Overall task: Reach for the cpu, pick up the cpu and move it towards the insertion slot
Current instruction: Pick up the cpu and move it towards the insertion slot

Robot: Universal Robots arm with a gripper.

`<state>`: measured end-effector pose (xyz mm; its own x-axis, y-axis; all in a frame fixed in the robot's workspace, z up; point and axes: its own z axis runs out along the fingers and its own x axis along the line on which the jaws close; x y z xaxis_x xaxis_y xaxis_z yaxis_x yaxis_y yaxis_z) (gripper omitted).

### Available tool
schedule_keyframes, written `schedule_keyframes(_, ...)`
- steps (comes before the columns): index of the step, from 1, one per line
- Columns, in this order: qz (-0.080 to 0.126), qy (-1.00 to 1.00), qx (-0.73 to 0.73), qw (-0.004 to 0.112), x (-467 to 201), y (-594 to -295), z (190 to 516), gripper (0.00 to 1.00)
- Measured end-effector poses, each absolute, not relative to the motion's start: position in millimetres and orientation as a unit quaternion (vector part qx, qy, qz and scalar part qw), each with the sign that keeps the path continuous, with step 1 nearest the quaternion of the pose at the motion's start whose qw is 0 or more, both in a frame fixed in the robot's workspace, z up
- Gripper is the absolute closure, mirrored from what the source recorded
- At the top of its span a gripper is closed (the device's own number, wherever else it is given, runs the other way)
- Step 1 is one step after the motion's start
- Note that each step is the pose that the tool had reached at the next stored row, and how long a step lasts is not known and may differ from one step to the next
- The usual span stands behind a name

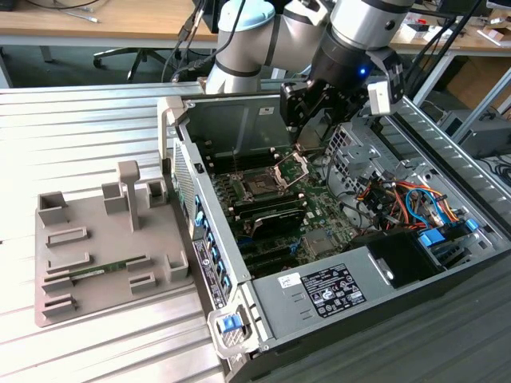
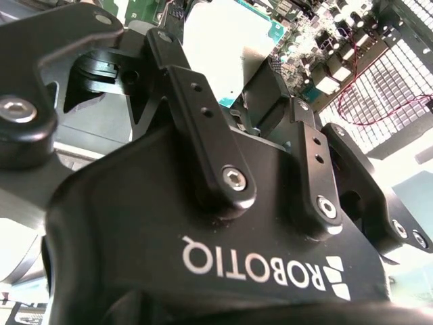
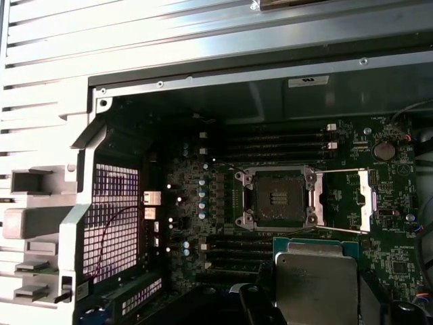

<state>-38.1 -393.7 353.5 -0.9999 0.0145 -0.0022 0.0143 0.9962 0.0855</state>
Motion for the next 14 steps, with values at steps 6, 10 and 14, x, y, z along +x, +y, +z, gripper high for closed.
schedule_keyframes(6, 0.043, 0.999, 0.007, 0.001, -38.1, -393.7, 352.3, 0.45)
schedule_keyframes(10, 0.043, 0.999, 0.007, 0.001, -38.1, -393.7, 351.0, 0.45)
schedule_keyframes(14, 0.043, 0.999, 0.007, 0.001, -38.1, -393.8, 350.2, 0.45)
